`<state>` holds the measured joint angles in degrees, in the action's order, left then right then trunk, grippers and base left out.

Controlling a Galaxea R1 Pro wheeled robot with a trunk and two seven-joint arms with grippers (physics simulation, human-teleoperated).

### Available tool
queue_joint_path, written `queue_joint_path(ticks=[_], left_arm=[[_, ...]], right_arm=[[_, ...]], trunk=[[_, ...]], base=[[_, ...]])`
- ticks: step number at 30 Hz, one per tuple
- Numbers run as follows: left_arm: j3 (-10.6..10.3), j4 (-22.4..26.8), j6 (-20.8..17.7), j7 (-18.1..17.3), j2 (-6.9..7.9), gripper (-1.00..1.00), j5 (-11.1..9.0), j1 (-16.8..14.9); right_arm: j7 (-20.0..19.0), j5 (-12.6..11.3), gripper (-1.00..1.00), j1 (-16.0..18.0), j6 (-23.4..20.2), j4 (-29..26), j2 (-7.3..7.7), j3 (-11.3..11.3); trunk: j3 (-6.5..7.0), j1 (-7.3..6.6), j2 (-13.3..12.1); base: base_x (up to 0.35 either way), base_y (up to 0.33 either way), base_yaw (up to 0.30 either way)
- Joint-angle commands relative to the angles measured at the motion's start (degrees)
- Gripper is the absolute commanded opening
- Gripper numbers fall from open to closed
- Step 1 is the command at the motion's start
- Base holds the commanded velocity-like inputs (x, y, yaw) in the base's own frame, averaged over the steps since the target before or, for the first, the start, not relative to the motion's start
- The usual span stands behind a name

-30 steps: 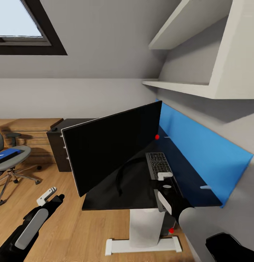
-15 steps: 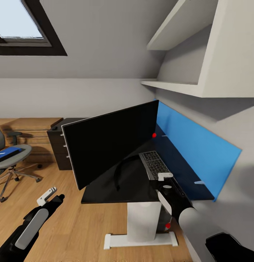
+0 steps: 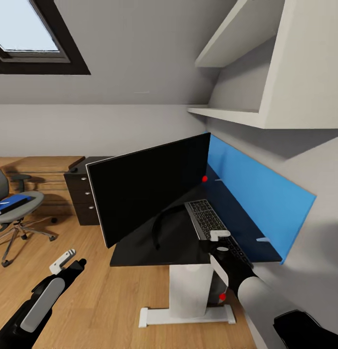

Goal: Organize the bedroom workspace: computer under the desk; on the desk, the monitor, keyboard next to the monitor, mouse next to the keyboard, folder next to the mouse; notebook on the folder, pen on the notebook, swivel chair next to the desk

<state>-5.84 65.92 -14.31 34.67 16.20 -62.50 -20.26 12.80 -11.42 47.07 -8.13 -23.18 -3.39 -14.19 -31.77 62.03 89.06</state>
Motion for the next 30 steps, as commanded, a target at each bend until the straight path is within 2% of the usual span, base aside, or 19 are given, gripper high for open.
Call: queue_joint_path(ticks=[1, 8, 30], left_arm=[[-0.1, 0.1, -0.1, 0.4, 0.06, 1.00, -0.3, 0.0], [-0.1, 0.1, -0.1, 0.4, 0.06, 1.00, -0.3, 0.0], [-0.1, 0.0, -0.1, 0.4, -0.29, 1.00, -0.3, 0.0]], right_arm=[[0.5, -0.5, 1.00, 0.0, -0.3, -0.1, 0.05, -0.5], [0.5, -0.5, 1.00, 0.0, -0.3, -0.1, 0.05, -0.5], [0.5, -0.5, 1.00, 0.0, -0.3, -0.1, 0.13, -0.5]], trunk=[[-0.06, -0.01, 0.0], [-0.06, -0.01, 0.0], [3.71, -4.62, -8.4]], base=[[-0.025, 0.000, 0.000], [-0.009, 0.000, 0.000], [0.000, 0.000, 0.000]])
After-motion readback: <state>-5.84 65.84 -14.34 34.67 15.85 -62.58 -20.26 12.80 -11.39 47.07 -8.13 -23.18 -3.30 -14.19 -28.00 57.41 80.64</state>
